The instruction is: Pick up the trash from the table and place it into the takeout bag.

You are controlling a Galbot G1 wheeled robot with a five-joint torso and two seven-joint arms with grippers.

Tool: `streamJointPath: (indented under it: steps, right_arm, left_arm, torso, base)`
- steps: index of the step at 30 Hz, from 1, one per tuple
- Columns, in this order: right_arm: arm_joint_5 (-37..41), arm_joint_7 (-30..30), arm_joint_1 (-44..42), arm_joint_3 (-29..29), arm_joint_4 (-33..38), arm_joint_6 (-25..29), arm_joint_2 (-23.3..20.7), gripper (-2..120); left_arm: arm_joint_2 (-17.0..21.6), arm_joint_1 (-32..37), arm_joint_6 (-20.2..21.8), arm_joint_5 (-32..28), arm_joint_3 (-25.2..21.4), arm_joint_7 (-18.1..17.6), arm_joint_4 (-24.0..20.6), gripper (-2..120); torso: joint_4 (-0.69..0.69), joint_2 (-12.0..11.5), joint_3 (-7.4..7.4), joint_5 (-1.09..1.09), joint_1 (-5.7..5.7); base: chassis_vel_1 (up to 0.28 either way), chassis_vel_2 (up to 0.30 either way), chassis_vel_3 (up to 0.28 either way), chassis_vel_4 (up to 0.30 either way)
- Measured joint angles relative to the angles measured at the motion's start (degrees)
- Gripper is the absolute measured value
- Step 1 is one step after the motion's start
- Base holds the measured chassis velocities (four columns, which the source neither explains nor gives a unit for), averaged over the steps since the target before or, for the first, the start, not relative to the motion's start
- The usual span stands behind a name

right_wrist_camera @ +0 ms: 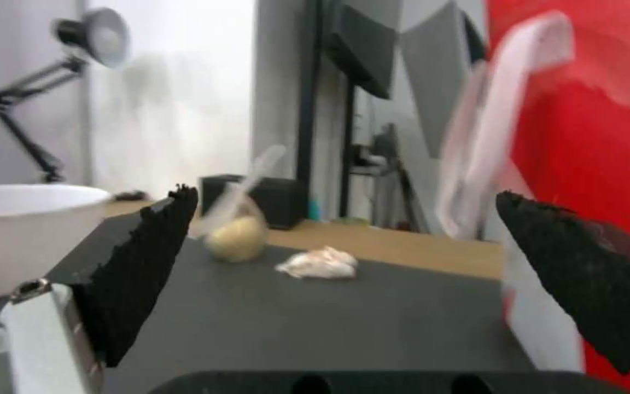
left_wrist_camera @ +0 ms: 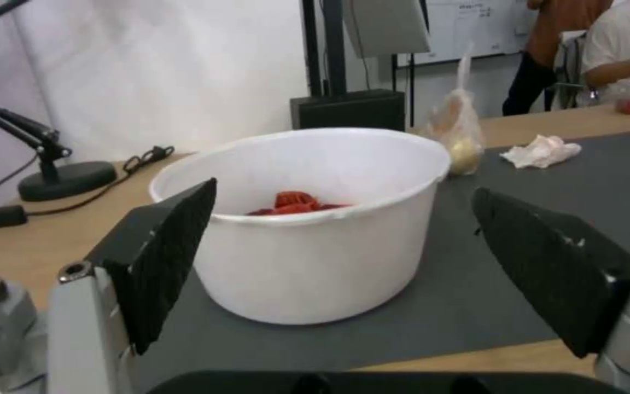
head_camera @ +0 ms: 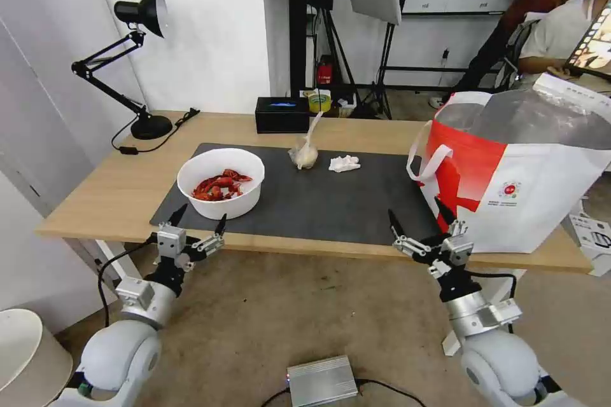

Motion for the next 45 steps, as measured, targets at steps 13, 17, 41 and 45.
streamJointPath:
  steps: [13, 17, 41, 45]
  right_arm:
    - [-3.7, 2.3, -4.4, 4.3, -0.4, 1.8, 6.7, 100]
    - [-3.3, 2.2, -4.6, 4.3, 0.0, 1.8, 7.4, 100]
    - [0.9, 1.4, -2.8, 2.0, 0.6, -1.8, 5.2, 100]
    - [2.8, 1.0, -0.2, 0.1, 0.1, -3.9, 4.0, 100]
  left_arm:
    - [-1.1, 0.0, -0.1, 0.1, -0.5, 0.1, -0.4, 91]
    - [-1.1, 0.0, 0.0, 0.1, -0.5, 0.1, -0.5, 91]
    - [-0.6, 0.9, 0.1, 0.2, -0.7, 0.2, -1.3, 91]
    - [-0.5, 1.4, 0.1, 0.4, -0.7, 0.2, -1.5, 91]
  torso:
    - [-0.01, 0.0, 0.00, 0.00, -0.01]
    - [0.00, 0.0, 0.00, 0.00, 0.00]
    - [0.00, 0.0, 0.00, 0.00, 0.00]
    - [0.00, 0.0, 0.00, 0.00, 0.00]
  base:
    - [0.000, 0.000, 0.000, 0.000]
    - [0.000, 0.000, 0.000, 0.000]
    - [0.000, 0.000, 0.000, 0.000]
    - [0.000, 0.000, 0.000, 0.000]
